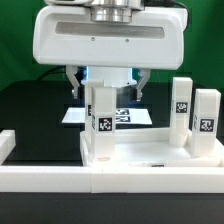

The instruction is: Assemble desk

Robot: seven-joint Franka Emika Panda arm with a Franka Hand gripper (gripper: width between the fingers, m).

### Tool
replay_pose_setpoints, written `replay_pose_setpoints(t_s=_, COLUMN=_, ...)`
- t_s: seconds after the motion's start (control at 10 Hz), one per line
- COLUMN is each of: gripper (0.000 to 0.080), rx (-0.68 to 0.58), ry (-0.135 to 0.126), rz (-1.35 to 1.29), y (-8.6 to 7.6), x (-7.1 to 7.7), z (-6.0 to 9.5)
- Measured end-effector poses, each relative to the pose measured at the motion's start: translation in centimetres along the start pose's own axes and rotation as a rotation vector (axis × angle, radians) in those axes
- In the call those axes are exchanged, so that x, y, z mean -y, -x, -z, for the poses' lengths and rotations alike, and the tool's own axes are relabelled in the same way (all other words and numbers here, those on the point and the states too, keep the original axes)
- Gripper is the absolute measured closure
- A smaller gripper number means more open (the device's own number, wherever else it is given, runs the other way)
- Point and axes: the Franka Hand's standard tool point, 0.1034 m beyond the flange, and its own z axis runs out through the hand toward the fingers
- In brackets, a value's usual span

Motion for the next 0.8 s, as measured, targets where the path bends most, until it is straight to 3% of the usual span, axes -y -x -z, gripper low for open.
replay_pose_setpoints(t_s=0.3, gripper=0.0151, rx=0.004, ry=0.009, rz=0.145, y=0.05, x=-0.16, z=-0.02)
replay_pose_setpoints(t_s=0.6, gripper=0.0511, rx=0.006, ry=0.01, rz=0.162, y=0.09, x=-0.26, z=-0.08)
replay_pose_setpoints(t_s=0.8, gripper=0.0511, rx=0.006, ry=0.01, rz=0.138, y=0.1, x=-0.26, z=-0.1)
